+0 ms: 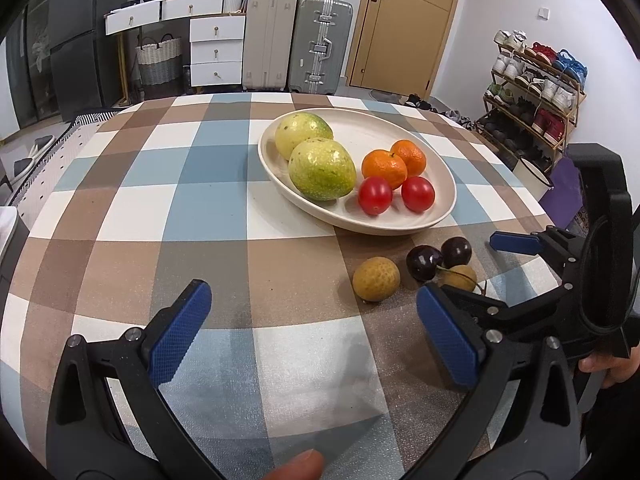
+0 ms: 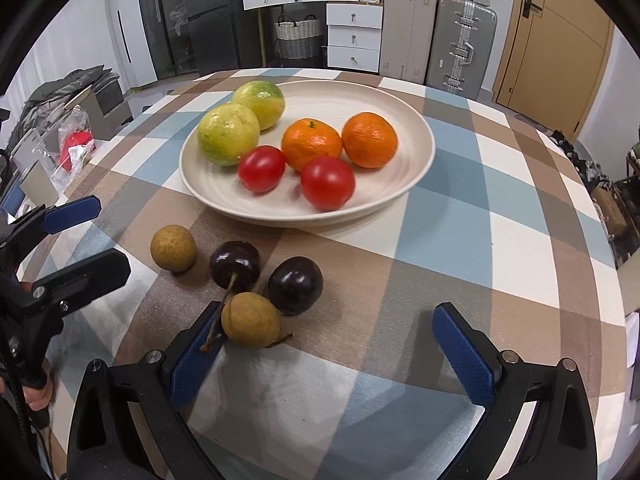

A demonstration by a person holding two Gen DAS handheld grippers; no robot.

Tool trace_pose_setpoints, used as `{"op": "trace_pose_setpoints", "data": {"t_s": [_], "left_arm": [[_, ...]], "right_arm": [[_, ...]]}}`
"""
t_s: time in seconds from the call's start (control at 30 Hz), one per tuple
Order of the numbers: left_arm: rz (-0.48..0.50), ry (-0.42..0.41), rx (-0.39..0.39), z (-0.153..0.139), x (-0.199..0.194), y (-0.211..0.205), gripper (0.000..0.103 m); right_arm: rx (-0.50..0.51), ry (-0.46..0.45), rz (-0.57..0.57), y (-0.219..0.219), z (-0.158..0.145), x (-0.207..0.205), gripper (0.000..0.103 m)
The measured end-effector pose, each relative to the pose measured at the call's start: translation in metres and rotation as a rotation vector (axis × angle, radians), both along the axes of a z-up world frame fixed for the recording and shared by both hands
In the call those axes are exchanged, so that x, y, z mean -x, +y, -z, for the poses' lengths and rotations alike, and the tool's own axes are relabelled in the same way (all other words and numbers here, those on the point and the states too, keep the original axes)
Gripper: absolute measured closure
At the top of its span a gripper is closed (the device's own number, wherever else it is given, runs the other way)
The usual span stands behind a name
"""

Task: Organize fruits
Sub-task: 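Move both tools back toward the small brown fruits and cherries, then grasp a small brown round fruit with the right tool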

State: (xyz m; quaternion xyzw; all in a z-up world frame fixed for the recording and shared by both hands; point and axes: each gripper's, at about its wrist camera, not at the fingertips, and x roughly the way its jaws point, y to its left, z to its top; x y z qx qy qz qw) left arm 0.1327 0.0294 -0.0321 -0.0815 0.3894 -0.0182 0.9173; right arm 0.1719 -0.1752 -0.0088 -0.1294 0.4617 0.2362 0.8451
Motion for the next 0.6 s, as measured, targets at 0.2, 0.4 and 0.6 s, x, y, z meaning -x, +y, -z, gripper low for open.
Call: {"op": "trace_pose_setpoints", "data": {"t_s": [0.2,0.4,0.6], "left_arm": [[0.002,0.003,0.001,0.0,0.0,0.0,0.001],[-0.004,0.006,0.004,0.002,-0.001,-0.001,0.001],[0.0,0.014,0.002,0.003,-0.002,-0.002,0.001]], "right_arm": [[0.003,0.001,0.023,-0.013,0.0,-0.002,0.0],[0.004,0.002,0.032,-0.024,0.0,0.001,0.001],[0.0,0.002,0.029,-0.031,0.0,0.002,0.001]]}}
